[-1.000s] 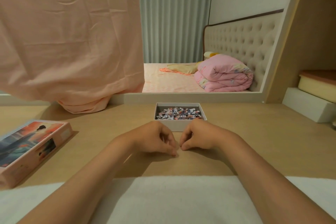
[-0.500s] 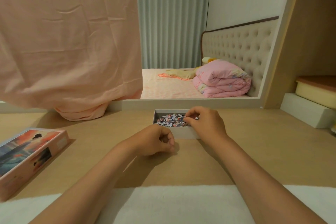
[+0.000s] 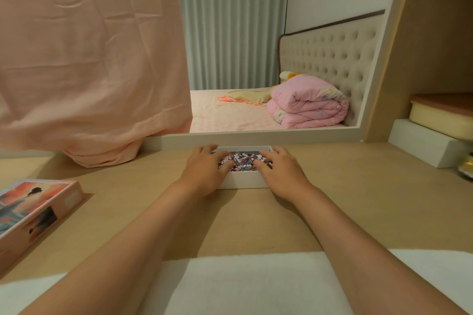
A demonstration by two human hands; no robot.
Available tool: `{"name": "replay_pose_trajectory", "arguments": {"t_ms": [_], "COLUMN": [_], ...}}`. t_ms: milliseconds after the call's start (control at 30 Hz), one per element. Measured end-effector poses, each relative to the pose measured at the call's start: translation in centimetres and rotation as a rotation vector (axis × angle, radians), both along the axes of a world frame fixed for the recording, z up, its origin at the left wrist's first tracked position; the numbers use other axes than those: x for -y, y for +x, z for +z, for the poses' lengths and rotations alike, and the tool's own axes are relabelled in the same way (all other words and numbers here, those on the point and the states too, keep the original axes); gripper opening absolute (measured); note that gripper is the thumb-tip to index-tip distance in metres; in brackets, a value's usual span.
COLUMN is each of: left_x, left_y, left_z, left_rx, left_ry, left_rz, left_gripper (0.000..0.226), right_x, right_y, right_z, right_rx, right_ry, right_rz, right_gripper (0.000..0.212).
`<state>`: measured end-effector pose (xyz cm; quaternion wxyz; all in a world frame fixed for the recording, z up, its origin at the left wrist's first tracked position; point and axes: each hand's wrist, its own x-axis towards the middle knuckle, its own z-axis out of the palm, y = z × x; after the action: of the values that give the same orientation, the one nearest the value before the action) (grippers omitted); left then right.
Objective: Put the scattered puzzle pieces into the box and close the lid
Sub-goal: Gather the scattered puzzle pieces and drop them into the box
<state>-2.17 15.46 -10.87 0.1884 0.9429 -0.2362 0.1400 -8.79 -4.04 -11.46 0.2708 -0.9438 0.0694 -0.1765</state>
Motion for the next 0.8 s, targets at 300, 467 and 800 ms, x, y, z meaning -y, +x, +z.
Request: {"name": "replay_pose_trajectory", "arguments": {"t_ms": [300, 467, 800], "left_x": [-3.2, -5.9, -17.3], "left_y": [-1.2, -2.4, -3.7], "left_z": [-1.4, -0.6, 2.0], "left_rx": [-0.285, -0.262, 0.088], "left_ry": [-0.188, -0.165, 0.132], "left_rz": [-0.008, 0.020, 0.403], "left_gripper": [0.075, 0.081, 0.075], "right_x": [-1.7, -3.1, -16.0], "right_y": [-1.2, -2.0, -1.5], "right_z": [-0.1, 1.0, 5.1], "right_rx": [-0.139, -0.151, -0.018], "right_ry": [0.073, -0.120, -0.185], "right_rz": [0.109, 0.101, 0.441], "right_gripper": [0.065, 0.070, 0.060]}}
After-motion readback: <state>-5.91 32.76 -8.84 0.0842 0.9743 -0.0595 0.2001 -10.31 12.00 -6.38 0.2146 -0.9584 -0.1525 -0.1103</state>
